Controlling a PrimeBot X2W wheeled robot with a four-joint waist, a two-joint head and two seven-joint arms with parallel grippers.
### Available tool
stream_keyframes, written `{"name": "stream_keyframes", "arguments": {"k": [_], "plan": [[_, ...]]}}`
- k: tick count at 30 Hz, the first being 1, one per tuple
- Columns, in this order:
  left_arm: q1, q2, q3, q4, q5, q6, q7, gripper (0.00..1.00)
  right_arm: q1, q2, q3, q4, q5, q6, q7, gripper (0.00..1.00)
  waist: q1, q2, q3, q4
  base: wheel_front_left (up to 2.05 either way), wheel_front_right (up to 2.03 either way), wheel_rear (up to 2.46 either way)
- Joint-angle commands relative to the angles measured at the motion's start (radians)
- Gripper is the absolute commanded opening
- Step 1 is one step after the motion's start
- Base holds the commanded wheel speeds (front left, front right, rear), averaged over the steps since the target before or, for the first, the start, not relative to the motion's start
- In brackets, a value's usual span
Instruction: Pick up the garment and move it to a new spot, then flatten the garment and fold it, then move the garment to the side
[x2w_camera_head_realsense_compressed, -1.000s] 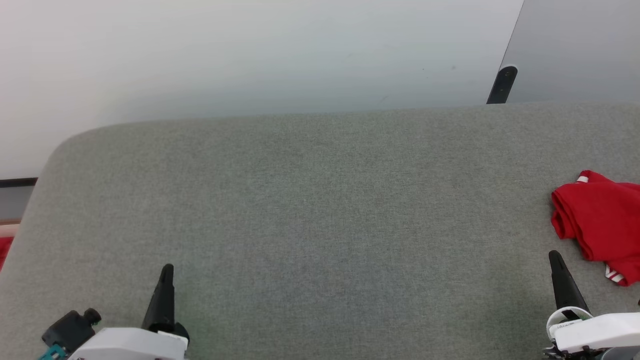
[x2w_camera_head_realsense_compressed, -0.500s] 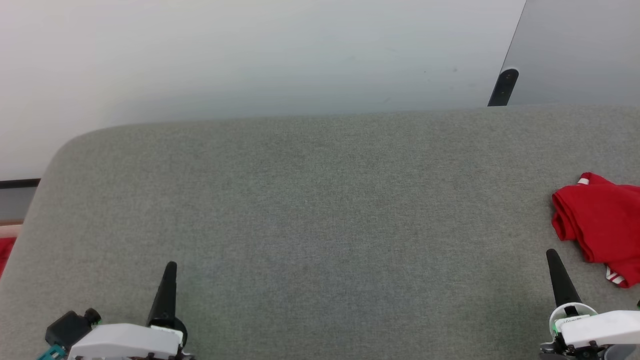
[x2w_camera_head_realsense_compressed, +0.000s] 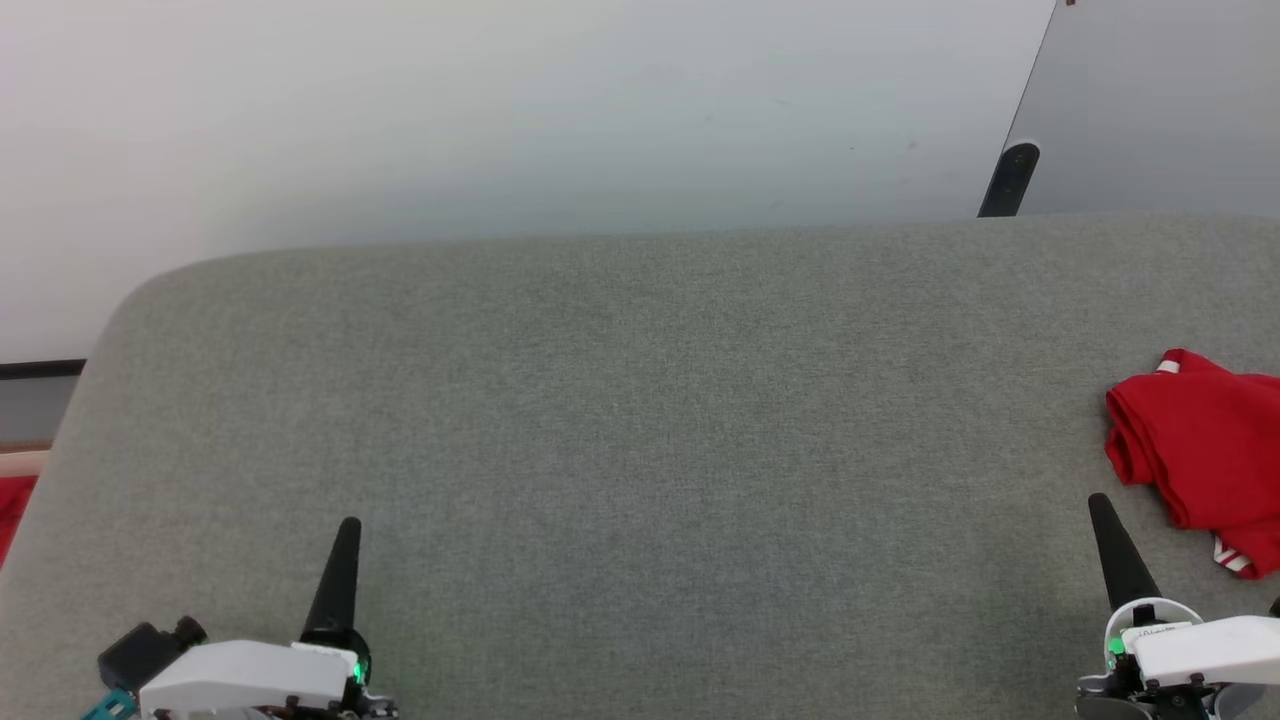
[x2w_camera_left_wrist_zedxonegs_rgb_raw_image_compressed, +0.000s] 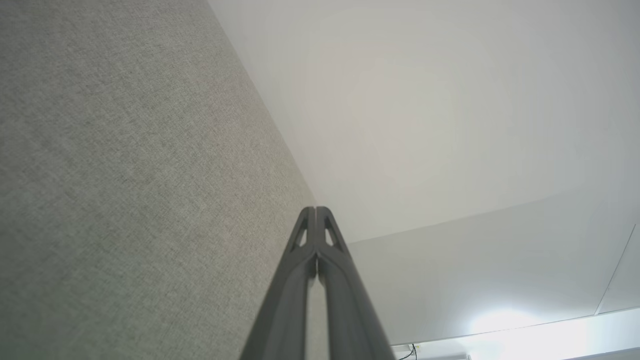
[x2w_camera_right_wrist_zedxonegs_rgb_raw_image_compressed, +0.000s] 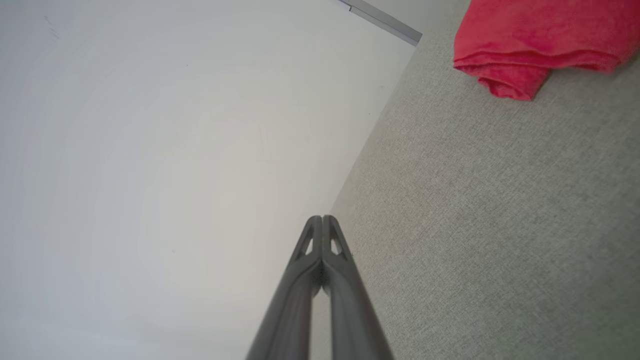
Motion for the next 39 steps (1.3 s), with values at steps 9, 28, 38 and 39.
{"name": "stream_keyframes", "arguments": {"k": [9,28,38,39], "plan": [[-0.026,-0.006,0.010,0.005,-0.088,-0.006,0.024,0.00,-0.024,0.002,-0.005,0.007,0.093,-0.001,0.018,0.00,0.0000,0.0000,-0.004,0.003,0.00,0.00,0.00],[-0.043,-0.021,0.021,0.023,-0.225,-0.009,0.064,0.00,-0.032,0.009,-0.008,0.030,0.234,-0.001,0.046,0.00,0.0000,0.0000,-0.013,0.008,0.00,0.00,0.00],[-0.049,-0.029,0.025,0.032,-0.289,-0.011,0.083,0.00,-0.039,0.012,-0.009,0.041,0.302,-0.001,0.058,0.00,0.0000,0.0000,-0.017,0.011,0.00,0.00,0.00],[-0.049,-0.029,0.026,0.033,-0.296,-0.011,0.086,0.00,-0.040,0.012,-0.009,0.042,0.309,-0.001,0.060,0.00,0.0000,0.0000,-0.017,0.011,0.00,0.00,0.00]]}}
